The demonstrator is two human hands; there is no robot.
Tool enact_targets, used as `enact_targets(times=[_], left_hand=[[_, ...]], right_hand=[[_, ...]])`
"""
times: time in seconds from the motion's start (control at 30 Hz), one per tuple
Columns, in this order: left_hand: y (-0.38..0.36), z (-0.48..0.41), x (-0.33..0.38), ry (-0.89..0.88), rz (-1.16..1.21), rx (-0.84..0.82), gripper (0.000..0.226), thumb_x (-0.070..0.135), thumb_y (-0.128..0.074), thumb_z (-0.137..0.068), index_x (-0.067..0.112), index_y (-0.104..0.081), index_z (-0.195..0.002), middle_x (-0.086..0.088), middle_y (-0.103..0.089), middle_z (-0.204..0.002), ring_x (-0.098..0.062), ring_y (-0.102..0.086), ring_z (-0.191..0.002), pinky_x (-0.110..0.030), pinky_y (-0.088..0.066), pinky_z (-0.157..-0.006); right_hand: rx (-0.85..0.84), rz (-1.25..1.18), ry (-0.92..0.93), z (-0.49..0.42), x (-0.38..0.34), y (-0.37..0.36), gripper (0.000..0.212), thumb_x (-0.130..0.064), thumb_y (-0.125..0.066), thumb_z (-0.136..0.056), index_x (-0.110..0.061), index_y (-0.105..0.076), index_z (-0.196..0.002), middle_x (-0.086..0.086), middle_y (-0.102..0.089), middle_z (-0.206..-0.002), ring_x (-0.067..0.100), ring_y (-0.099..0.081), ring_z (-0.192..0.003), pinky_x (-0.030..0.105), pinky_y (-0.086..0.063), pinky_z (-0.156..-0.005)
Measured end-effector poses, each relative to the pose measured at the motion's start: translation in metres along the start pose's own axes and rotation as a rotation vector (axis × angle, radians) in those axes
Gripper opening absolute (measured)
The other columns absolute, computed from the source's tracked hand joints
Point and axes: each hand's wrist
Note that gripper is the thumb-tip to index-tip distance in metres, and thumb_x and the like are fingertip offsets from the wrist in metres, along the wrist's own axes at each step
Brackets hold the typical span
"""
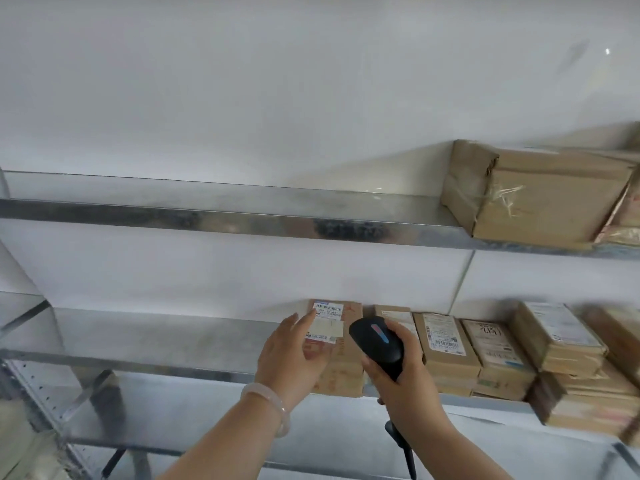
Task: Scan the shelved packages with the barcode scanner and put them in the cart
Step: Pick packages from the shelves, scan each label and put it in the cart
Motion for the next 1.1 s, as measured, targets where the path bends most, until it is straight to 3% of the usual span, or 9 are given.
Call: enact_targets(times=[0.07, 0.17, 0.3, 0.4, 0.57, 0.7, 0.9, 1.03, 1.1], left_hand=[[-0.003, -0.007, -0.005, 0.002, 0.011, -0.015, 0.062, 0.045, -0.057, -0.095, 0.039, -0.030, -0.150, 0.012, -0.038, -0.148, -0.012, -0.030, -0.141, -0.019, -0.024, -0.106], [-0.009, -0.022, -0.017, 0.017, 0.047, -0.048, 0.056, 0.037, -0.057, -0.097, 0.037, -0.034, -0.148, 0.015, -0.042, -0.134, -0.013, -0.034, -0.136, -0.016, -0.023, -0.096], [-0.022, -0.050, -0.041, 0.047, 0.062, -0.131, 0.056, 0.036, -0.056, -0.097, 0.039, -0.033, -0.148, 0.019, -0.038, -0.130, -0.011, -0.034, -0.136, -0.018, -0.026, -0.100], [-0.032, -0.071, -0.059, 0.069, 0.065, -0.197, 0.060, 0.039, -0.056, -0.095, 0.038, -0.031, -0.150, 0.016, -0.039, -0.139, -0.012, -0.030, -0.137, -0.027, -0.027, -0.112], [-0.053, -0.102, -0.089, 0.128, 0.108, -0.298, 0.064, 0.047, -0.055, -0.092, 0.044, -0.029, -0.150, 0.012, -0.040, -0.143, -0.014, -0.029, -0.139, -0.039, -0.028, -0.117], [-0.067, -0.119, -0.095, 0.162, 0.186, -0.366, 0.067, 0.040, -0.058, -0.095, 0.036, -0.026, -0.153, 0.008, -0.037, -0.144, -0.016, -0.031, -0.139, -0.035, -0.027, -0.118], [-0.084, -0.131, -0.102, 0.177, 0.199, -0.433, 0.072, 0.039, -0.063, -0.093, 0.035, -0.023, -0.153, 0.001, -0.031, -0.144, -0.015, -0.042, -0.127, -0.029, -0.034, -0.114], [-0.092, -0.133, -0.110, 0.187, 0.313, -0.474, 0.077, 0.040, -0.065, -0.091, 0.040, -0.018, -0.153, -0.001, -0.034, -0.144, -0.012, -0.045, -0.124, -0.026, -0.037, -0.112], [-0.094, -0.129, -0.107, 0.185, 0.332, -0.462, 0.074, 0.040, -0.064, -0.092, 0.040, -0.020, -0.152, 0.002, -0.032, -0.140, -0.009, -0.042, -0.119, -0.017, -0.034, -0.106]], right_hand=[[0.002, 0.012, -0.030, -0.006, 0.007, -0.003, 0.058, -0.020, -0.071, -0.087, -0.044, -0.039, -0.128, -0.029, -0.048, -0.115, 0.011, -0.061, -0.098, 0.041, -0.057, -0.085], [0.012, 0.016, -0.075, -0.022, 0.017, -0.012, 0.060, -0.016, -0.071, -0.087, -0.043, -0.040, -0.131, -0.028, -0.047, -0.114, 0.012, -0.060, -0.098, 0.041, -0.056, -0.086], [0.028, 0.071, -0.141, -0.044, 0.035, -0.029, 0.060, -0.023, -0.072, -0.086, -0.048, -0.039, -0.130, -0.023, -0.051, -0.120, 0.016, -0.061, -0.092, 0.037, -0.057, -0.082], [0.047, 0.107, -0.177, -0.060, 0.047, -0.041, 0.060, -0.023, -0.071, -0.086, -0.045, -0.039, -0.131, -0.020, -0.053, -0.120, 0.015, -0.062, -0.097, 0.039, -0.057, -0.082], [0.092, 0.134, -0.255, -0.090, 0.059, -0.052, 0.060, -0.022, -0.069, -0.089, -0.041, -0.037, -0.135, -0.010, -0.058, -0.117, 0.012, -0.063, -0.092, 0.026, -0.054, -0.073], [0.093, 0.200, -0.282, -0.104, 0.061, -0.057, 0.060, -0.021, -0.067, -0.090, -0.040, -0.033, -0.137, -0.010, -0.055, -0.115, 0.010, -0.057, -0.094, 0.014, -0.044, -0.067], [0.117, 0.219, -0.288, -0.113, 0.068, -0.058, 0.060, -0.021, -0.068, -0.090, -0.038, -0.034, -0.136, -0.011, -0.053, -0.114, 0.011, -0.054, -0.097, 0.020, -0.044, -0.073], [0.120, 0.201, -0.295, -0.112, 0.075, -0.059, 0.058, -0.023, -0.069, -0.089, -0.039, -0.036, -0.133, -0.011, -0.053, -0.116, 0.009, -0.054, -0.102, 0.014, -0.043, -0.073], [0.134, 0.179, -0.297, -0.109, 0.080, -0.060, 0.057, -0.022, -0.071, -0.088, -0.043, -0.037, -0.128, -0.016, -0.054, -0.113, 0.005, -0.055, -0.100, 0.015, -0.043, -0.076]])
Point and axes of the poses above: each hand's wrist, its own z-axis away from the middle knuckle, its own y-axis out of the back of the hand, x = y × z
